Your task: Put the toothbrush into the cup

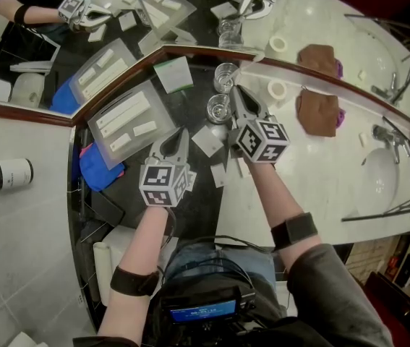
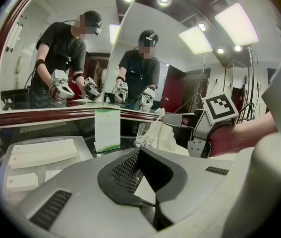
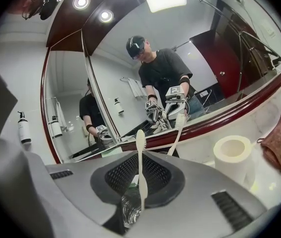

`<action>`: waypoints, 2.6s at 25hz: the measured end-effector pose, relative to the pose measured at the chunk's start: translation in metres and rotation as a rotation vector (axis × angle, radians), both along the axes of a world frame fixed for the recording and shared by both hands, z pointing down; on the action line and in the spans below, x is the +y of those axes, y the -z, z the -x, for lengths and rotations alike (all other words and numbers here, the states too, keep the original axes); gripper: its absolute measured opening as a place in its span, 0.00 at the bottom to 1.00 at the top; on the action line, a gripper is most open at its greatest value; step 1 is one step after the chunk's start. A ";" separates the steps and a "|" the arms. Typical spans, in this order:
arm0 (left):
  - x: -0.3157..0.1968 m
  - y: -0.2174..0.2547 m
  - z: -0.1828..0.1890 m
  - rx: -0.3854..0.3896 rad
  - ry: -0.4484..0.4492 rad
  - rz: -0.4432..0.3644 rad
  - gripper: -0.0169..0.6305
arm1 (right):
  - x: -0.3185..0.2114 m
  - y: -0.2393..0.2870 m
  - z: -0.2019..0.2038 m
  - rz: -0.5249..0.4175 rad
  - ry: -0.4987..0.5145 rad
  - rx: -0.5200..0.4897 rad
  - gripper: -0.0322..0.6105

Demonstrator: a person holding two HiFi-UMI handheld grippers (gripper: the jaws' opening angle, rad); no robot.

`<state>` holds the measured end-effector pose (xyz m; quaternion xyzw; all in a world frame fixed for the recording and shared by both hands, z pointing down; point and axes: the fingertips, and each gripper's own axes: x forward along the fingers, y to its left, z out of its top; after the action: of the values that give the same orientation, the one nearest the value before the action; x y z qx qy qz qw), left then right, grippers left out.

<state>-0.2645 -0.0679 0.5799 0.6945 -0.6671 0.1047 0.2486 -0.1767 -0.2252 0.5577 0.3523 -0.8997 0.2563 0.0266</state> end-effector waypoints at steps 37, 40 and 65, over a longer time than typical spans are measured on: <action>0.067 0.071 -0.055 -0.035 0.034 -0.036 0.03 | 0.085 0.044 -0.195 0.044 0.054 0.242 0.11; 0.076 0.073 -0.059 -0.043 0.033 -0.028 0.03 | 0.091 0.040 -0.231 0.075 0.012 0.267 0.09; 0.089 0.086 -0.087 -0.073 0.027 -0.019 0.03 | 0.111 0.013 -0.375 0.199 -0.204 0.307 0.07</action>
<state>-0.1774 0.0207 0.4941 0.6835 -0.6859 0.1204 0.2187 0.1984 -0.1143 0.5448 0.4722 -0.8150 0.2887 0.1717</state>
